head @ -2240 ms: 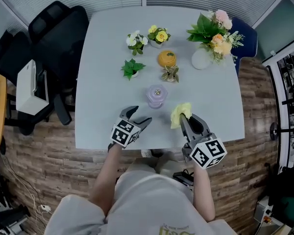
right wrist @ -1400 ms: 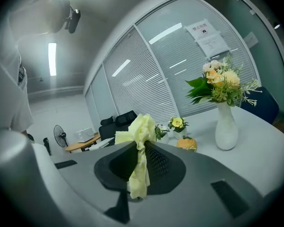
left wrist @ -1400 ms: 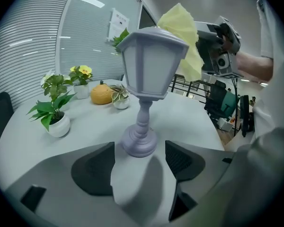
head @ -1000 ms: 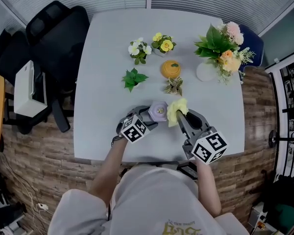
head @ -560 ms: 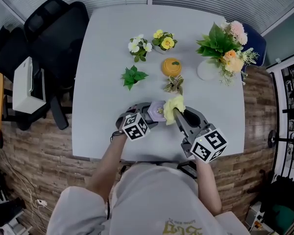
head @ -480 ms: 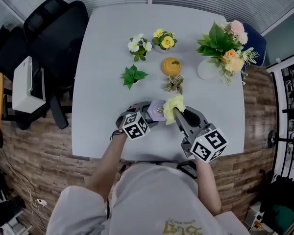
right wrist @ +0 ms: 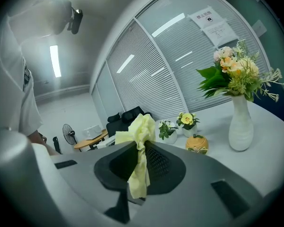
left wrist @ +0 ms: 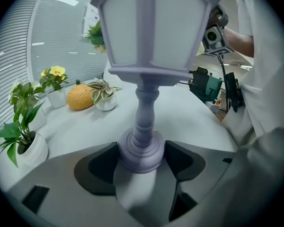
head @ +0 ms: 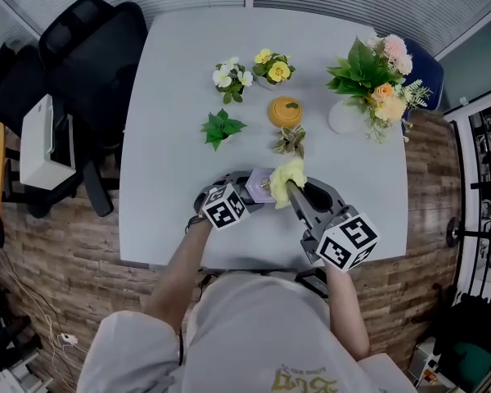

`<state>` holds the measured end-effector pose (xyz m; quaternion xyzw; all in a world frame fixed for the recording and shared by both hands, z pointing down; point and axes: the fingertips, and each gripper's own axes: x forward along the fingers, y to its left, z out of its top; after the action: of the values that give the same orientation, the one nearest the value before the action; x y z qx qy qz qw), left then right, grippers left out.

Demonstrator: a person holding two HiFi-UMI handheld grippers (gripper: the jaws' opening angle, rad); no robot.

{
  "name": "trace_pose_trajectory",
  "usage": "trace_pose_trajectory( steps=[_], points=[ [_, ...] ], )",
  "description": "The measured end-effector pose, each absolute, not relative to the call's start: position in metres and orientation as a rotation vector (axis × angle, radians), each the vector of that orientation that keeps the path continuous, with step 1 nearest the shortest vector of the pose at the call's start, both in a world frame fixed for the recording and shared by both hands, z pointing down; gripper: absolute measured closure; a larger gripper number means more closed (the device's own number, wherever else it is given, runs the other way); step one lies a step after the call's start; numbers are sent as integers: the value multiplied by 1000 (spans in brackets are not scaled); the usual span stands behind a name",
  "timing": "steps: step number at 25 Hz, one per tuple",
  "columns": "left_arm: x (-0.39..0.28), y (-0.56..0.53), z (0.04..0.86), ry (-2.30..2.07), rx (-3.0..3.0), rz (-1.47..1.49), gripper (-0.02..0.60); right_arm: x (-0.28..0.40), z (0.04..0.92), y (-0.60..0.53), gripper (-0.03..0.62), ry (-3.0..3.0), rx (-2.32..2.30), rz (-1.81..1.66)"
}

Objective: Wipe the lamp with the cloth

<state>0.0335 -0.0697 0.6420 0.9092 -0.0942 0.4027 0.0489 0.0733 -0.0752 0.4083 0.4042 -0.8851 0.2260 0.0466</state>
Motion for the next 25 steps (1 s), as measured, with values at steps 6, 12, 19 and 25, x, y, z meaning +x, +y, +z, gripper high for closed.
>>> trace_pose_trajectory(
  steps=[6,12,19,25],
  points=[
    [33,-69,641,-283,2772,1227,255,65,408,-76,546,-2696,1214,684],
    [33,-69,642,-284,2773,1227,256,54,412,-84,546,-2694,1168,650],
    [34,-69,642,-283,2774,1227,256,46,421,-94,546,-2688,1146,686],
    [33,-69,641,-284,2777,1225,255,41,425,-99,546,-2705,1117,747]
  ],
)
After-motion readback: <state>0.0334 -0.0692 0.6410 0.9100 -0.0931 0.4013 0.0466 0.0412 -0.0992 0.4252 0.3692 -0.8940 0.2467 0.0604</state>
